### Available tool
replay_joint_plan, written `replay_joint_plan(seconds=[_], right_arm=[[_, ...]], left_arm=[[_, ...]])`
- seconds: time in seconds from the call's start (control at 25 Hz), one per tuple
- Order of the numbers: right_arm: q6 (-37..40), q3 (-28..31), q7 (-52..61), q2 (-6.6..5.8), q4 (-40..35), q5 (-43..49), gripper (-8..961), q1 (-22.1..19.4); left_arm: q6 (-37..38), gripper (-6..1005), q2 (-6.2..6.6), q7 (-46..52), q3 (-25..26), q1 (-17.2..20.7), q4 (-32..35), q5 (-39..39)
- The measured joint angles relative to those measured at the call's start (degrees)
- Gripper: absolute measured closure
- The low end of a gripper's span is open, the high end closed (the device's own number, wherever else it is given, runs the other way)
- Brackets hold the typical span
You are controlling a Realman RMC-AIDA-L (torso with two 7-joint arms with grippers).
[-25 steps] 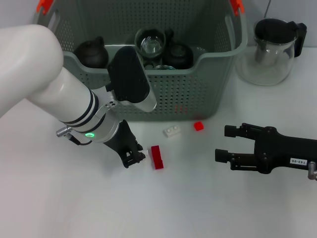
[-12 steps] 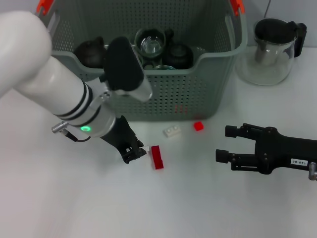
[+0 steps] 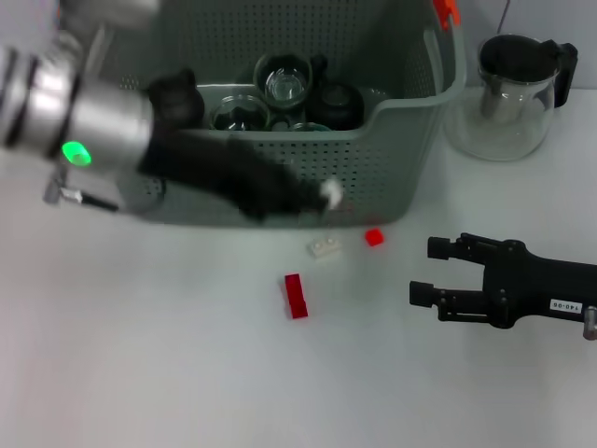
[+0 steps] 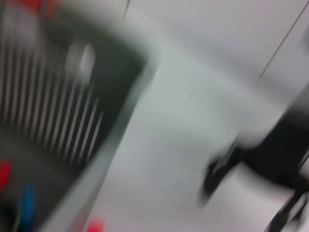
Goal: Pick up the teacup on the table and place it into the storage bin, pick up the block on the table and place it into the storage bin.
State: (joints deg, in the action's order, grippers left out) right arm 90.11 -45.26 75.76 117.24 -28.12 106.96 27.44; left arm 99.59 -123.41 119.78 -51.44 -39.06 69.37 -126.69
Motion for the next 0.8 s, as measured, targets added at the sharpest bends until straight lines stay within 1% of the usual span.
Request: replay_joint_plan(seconds=[0.08, 0.12, 0.16, 0.2, 0.28, 0.36, 0.48, 0.64, 0.68, 0.8], right_arm=[[0.0, 0.0, 0.0, -0.05, 0.0, 0.0, 38, -0.1], [0.0, 0.0, 0.0, -0.07, 0.0, 0.0, 38, -0.1], [0.0, 0.0, 0.0, -0.08, 0.0, 0.0, 38, -0.1], [0.0, 0.0, 0.0, -0.09, 0.0, 0.0, 38, -0.1], [0.0, 0.0, 0.0, -0.08, 0.0, 0.0, 38, -0.1], [0.1, -0.1, 0.0, -0.08, 0.0, 0.0, 38, -0.1], [0.1, -0.3, 0.0, -0.08, 0.0, 0.0, 38, 0.0], [0.2, -0.4, 0.1, -0.08, 0.0, 0.0, 38, 0.3], [0.2, -0.4, 0.2, -0.08, -0.1, 0.0, 38, 0.3], [0.4, -0.4, 0.5, -0.08, -0.3, 0.0, 38, 0.3]], left_arm=[[2.6, 871, 0.95, 0.7, 3.5, -0.6, 2.4, 6.3], [2.4, 871, 1.84, 1.2, 5.0, -1.2, 3.4, 9.5], [2.1, 870, 2.19, 1.3, 5.4, -1.5, 3.6, 10.3], [0.9, 871, 2.75, 1.5, 5.8, -2.0, 3.6, 11.2], [-3.8, 873, 4.12, 1.6, 6.7, -3.7, 2.8, 12.6], [-10.0, 875, 4.9, 1.6, 7.0, -5.0, 1.3, 12.7], [-17.9, 856, 5.2, 1.8, 6.2, -6.3, -1.1, 12.4], [-26.4, 815, 5.29, 3.3, 3.3, -7.9, -3.8, 9.3], [-27.9, 805, 5.34, 4.0, 2.5, -8.3, -4.2, 8.0], [-28.8, 775, 5.07, 5.3, 1.7, -8.6, -4.6, 6.4]])
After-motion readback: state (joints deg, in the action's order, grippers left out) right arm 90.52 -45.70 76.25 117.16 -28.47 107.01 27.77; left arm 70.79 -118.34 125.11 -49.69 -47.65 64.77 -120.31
